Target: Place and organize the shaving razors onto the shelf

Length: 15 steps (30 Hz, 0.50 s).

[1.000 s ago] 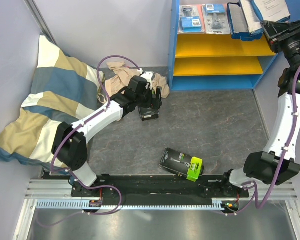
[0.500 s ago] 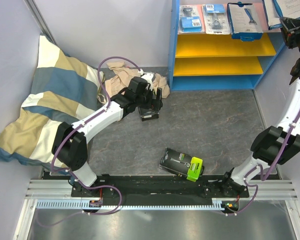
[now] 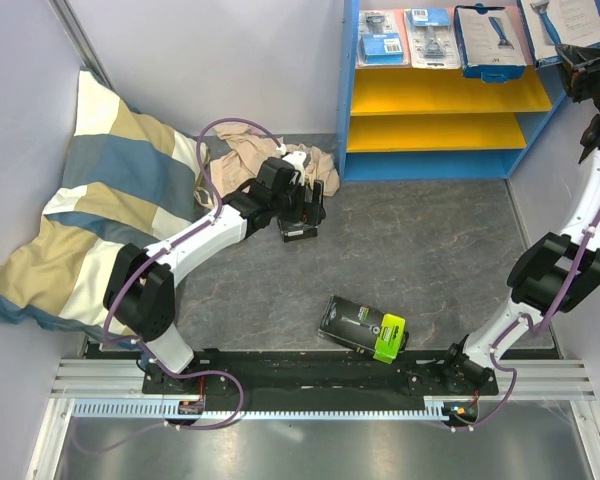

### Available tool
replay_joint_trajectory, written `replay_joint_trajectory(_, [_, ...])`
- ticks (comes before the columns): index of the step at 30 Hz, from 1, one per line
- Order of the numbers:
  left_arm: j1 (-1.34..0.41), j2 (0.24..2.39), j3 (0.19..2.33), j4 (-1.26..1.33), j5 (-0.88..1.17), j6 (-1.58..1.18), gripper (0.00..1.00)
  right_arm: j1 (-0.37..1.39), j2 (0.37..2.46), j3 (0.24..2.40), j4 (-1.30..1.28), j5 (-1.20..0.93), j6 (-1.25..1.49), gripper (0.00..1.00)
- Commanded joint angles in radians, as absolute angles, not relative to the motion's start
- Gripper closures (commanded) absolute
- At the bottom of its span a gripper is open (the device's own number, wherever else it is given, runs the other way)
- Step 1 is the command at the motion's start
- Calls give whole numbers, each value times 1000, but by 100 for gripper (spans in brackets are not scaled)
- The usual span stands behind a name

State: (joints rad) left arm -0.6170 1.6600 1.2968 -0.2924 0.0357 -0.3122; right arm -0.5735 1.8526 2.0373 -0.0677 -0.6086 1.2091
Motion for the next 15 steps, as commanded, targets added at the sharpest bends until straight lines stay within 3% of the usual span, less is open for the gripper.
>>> replay_joint_trajectory(1, [-614,1641,1275,-255,58,-357,0,-580,1884,2118,-14,-620,1269,77])
replay_joint_trajectory(15, [-614,1609,1249,-253,77,-382,0,-535,1945,2117,-14,-585,1264,69])
